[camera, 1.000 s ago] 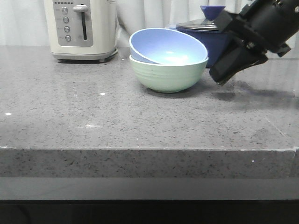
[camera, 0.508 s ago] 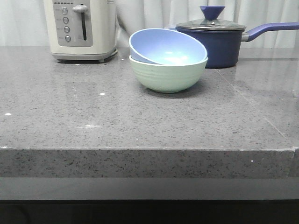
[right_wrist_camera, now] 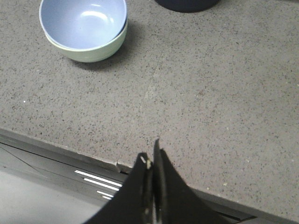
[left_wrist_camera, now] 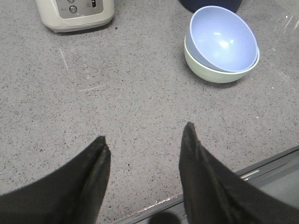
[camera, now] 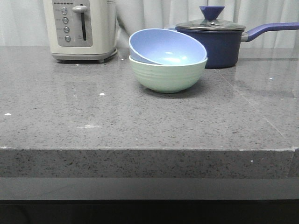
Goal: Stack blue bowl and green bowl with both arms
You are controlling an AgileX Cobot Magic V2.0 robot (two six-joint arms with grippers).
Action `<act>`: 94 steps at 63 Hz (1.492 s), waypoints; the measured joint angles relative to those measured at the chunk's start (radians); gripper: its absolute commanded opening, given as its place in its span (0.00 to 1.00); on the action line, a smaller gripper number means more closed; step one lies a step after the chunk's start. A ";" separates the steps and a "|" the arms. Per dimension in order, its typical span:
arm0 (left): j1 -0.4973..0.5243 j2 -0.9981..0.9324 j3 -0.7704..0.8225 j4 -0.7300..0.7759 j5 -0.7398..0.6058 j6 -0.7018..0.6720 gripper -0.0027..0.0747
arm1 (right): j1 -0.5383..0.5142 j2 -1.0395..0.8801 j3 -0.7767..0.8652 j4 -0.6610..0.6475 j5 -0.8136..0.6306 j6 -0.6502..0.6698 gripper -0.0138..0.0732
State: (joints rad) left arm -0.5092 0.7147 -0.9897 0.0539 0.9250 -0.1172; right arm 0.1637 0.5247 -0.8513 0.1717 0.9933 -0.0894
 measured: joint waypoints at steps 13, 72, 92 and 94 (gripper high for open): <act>0.000 0.000 0.000 0.001 -0.013 0.000 0.45 | 0.000 -0.086 0.074 0.000 -0.017 0.002 0.10; 0.133 -0.155 0.240 -0.004 -0.299 -0.001 0.01 | 0.000 -0.086 0.082 0.000 -0.017 0.007 0.10; 0.399 -0.585 0.846 -0.020 -0.830 -0.001 0.01 | 0.000 -0.086 0.082 0.000 -0.017 0.007 0.10; 0.416 -0.624 0.892 -0.022 -0.862 -0.001 0.01 | 0.000 -0.086 0.082 0.000 -0.017 0.007 0.10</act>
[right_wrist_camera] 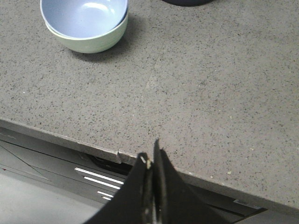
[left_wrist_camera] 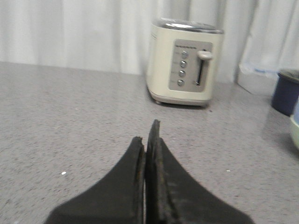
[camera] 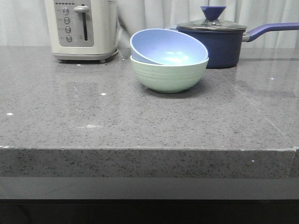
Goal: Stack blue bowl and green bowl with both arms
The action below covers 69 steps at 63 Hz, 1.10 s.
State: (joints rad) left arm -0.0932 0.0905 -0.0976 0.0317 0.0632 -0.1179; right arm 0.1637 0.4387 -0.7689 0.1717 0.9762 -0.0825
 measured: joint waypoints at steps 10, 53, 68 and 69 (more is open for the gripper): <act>0.044 -0.093 0.103 -0.002 -0.073 0.000 0.01 | 0.000 0.000 0.000 0.000 0.000 0.001 0.10; 0.055 -0.096 0.103 -0.002 -0.063 0.000 0.01 | 0.000 0.000 0.000 0.000 0.000 0.001 0.10; 0.055 -0.096 0.103 -0.002 -0.063 0.000 0.01 | 0.000 0.000 0.000 0.000 0.000 0.001 0.10; 0.055 -0.096 0.103 -0.002 -0.063 0.000 0.01 | 0.000 0.000 0.000 0.000 0.000 0.001 0.10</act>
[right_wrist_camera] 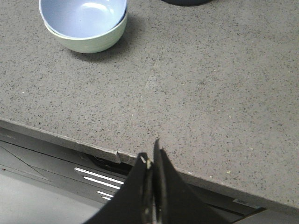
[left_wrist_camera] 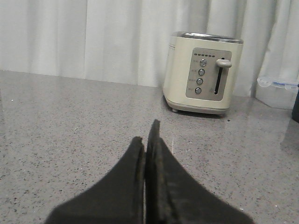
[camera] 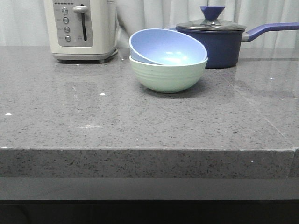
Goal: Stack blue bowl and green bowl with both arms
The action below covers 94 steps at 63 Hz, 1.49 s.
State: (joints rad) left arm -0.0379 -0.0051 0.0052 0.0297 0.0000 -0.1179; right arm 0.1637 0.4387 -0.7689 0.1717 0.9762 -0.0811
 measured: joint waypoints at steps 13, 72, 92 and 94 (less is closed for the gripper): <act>0.000 0.000 0.000 0.000 0.000 0.000 0.01 | 0.000 0.000 0.000 0.000 0.000 0.000 0.10; 0.000 0.000 0.000 0.000 0.000 0.000 0.01 | -0.136 -0.449 0.796 -0.023 -0.873 0.000 0.10; 0.000 0.000 0.000 0.000 0.000 0.000 0.01 | -0.138 -0.449 0.796 -0.023 -0.881 -0.002 0.10; 0.000 0.000 0.000 0.000 0.000 0.000 0.01 | -0.138 -0.449 0.796 -0.023 -0.881 -0.002 0.10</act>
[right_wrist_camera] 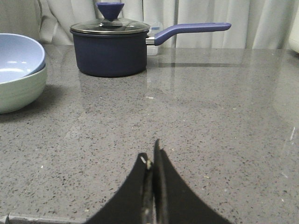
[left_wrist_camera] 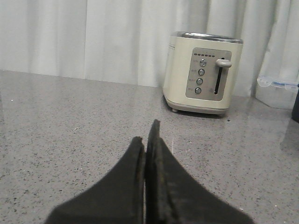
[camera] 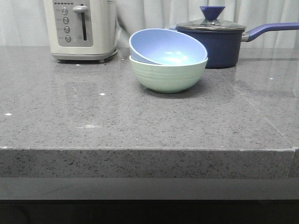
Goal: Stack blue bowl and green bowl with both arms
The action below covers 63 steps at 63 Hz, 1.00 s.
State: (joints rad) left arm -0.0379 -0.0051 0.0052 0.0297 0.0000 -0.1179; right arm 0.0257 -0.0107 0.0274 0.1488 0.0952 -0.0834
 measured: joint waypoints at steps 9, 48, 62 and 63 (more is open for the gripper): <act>0.000 0.000 0.000 0.000 0.000 0.000 0.01 | 0.000 0.000 0.000 -0.014 -0.009 0.008 0.10; 0.000 0.000 0.000 0.000 0.000 0.000 0.01 | 0.000 0.000 0.000 -0.124 -0.044 0.170 0.10; 0.000 0.000 0.000 0.000 0.000 0.000 0.01 | 0.000 0.000 0.000 -0.124 -0.044 0.170 0.10; 0.000 0.000 0.000 0.000 0.000 0.000 0.01 | 0.000 0.000 0.000 -0.124 -0.044 0.170 0.10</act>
State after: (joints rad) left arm -0.0379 -0.0051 0.0052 0.0297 0.0000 -0.1179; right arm 0.0257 -0.0107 0.0274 0.0248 0.0517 0.0863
